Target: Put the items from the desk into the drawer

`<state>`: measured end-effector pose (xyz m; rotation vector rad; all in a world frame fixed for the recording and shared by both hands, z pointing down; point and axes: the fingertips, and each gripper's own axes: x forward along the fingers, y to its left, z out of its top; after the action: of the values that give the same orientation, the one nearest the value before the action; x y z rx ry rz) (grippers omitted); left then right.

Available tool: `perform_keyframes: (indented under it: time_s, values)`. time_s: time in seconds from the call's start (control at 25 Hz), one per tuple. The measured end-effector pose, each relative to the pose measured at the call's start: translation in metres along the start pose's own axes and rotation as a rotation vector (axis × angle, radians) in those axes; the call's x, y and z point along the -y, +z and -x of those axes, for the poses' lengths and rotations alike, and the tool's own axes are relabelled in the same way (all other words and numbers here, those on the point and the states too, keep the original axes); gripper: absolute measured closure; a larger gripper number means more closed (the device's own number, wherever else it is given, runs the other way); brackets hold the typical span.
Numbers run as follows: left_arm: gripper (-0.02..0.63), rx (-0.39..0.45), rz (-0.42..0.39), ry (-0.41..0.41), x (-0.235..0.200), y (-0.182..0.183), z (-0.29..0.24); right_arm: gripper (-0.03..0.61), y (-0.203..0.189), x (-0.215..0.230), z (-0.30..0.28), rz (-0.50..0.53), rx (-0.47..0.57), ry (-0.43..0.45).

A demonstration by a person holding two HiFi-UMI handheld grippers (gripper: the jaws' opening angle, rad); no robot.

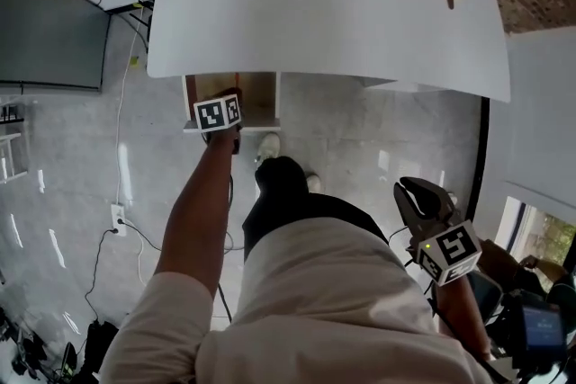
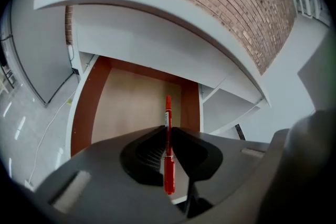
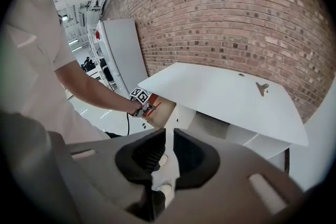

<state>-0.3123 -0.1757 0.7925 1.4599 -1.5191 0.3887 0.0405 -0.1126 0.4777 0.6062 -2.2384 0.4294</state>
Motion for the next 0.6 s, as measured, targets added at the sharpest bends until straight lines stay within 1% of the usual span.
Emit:
perform_keyframes:
  time_s: [0.12, 0.32, 0.44, 0.6]
  values:
    - [0.566, -0.005, -0.02, -0.019, -0.008, 0.003, -0.026, 0.546, -0.003, 0.003, -0.013, -0.018, -0.034, -0.016]
    - [0.566, -0.028, -0.011, -0.042, -0.018, 0.004, -0.065, 0.546, -0.002, 0.011, -0.03, -0.041, -0.059, -0.04]
    - [0.566, -0.049, -0.016, -0.03, -0.025, 0.0, -0.082, 0.545, -0.004, 0.015, -0.036, -0.049, -0.073, -0.062]
    - [0.566, -0.075, -0.027, -0.009, -0.038, -0.001, -0.101, 0.545, -0.018, 0.016, -0.045, -0.074, -0.095, -0.063]
